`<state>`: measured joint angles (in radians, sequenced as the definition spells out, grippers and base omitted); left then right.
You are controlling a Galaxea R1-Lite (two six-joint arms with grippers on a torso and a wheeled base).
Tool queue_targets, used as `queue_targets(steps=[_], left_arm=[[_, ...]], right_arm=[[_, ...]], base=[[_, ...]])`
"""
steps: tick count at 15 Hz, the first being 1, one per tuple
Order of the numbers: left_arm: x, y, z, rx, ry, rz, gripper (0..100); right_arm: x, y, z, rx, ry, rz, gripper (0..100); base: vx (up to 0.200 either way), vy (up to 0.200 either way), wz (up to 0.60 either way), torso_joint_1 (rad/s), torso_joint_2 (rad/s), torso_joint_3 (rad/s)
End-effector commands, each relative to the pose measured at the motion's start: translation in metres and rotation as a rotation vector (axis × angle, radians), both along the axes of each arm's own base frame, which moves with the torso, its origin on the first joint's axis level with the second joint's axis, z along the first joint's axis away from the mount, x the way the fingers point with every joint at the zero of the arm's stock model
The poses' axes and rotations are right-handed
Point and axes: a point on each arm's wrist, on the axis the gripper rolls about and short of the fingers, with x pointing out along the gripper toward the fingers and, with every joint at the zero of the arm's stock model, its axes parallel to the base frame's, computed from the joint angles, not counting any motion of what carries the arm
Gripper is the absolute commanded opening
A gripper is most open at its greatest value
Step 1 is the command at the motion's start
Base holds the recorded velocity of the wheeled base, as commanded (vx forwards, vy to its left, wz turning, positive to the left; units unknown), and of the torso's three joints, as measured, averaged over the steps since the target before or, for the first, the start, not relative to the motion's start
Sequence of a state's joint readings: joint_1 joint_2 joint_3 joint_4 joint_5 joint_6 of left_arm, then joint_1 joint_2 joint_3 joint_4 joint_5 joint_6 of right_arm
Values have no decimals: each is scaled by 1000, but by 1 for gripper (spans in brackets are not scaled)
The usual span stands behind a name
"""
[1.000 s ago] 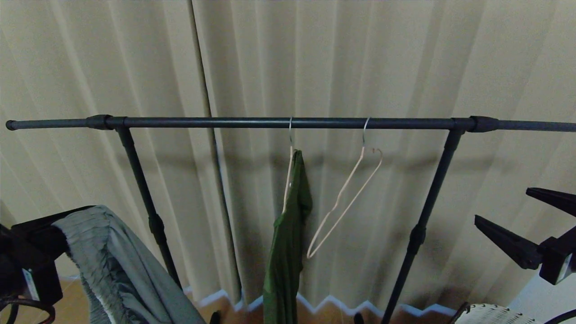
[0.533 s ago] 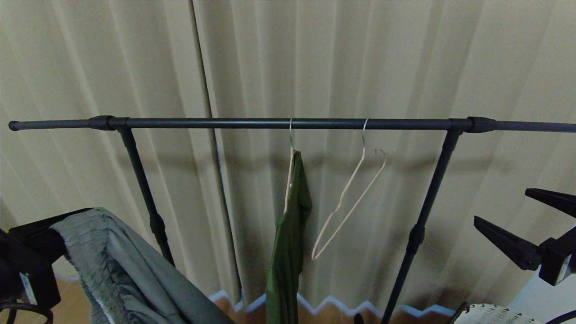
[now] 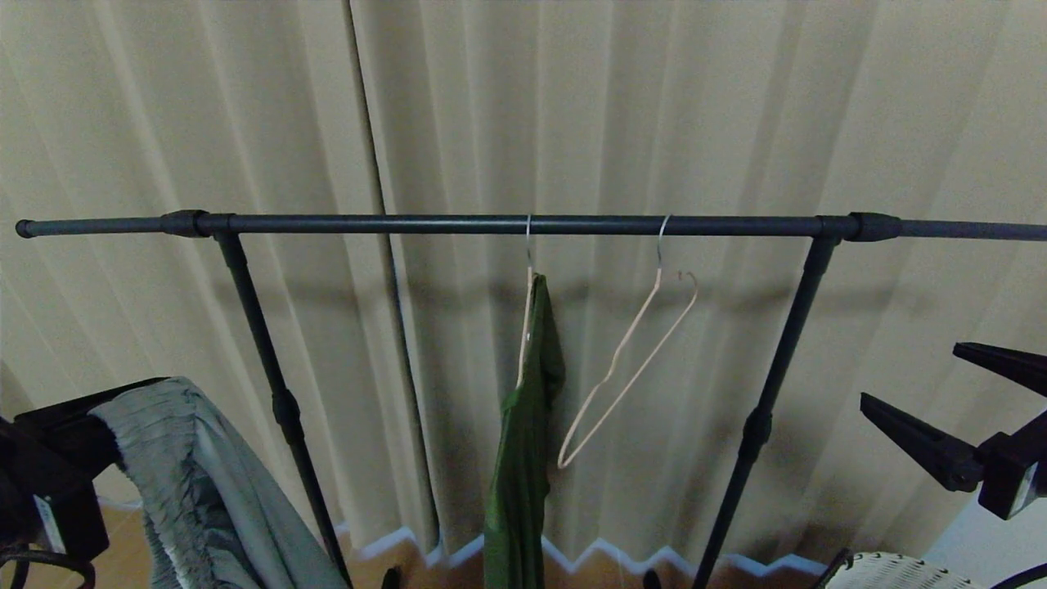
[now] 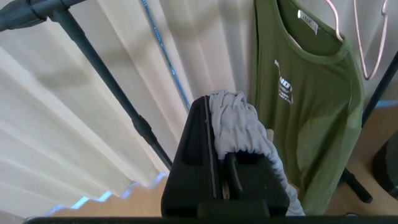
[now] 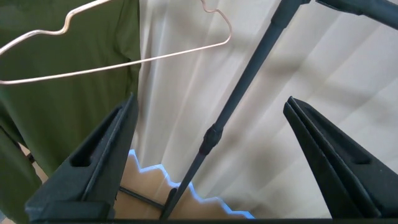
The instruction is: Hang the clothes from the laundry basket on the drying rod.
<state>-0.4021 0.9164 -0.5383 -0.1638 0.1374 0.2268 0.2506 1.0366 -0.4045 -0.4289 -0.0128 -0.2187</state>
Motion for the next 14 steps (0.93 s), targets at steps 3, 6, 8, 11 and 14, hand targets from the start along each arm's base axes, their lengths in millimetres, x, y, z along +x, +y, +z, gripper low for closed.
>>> queue_targets(steps=[3,6,8,11,14], left_arm=[[-1,0,-1,6,-1,-1,0],[-2,1,-1,6,-3,-1,0],[-2,1,-2,8,2,-1,0],[-3,1,-11,22,24,-3,0],[-10,5,-26,24,52,11,0]], right_arm=[[2,1,-1,-3,11,0,100],[2,1,-1,-3,11,0,100],[4,1,-3,-6,21,0,100],[15,1,-9,-16,68,-20,100],[35,2,-13,48,136,-61,100]], base=[[0,133,0,2,3,3],[0,200,0,6,4,4],[0,200,0,5,0,5],[0,133,0,2,0,0],[0,0,0,0,0,0]])
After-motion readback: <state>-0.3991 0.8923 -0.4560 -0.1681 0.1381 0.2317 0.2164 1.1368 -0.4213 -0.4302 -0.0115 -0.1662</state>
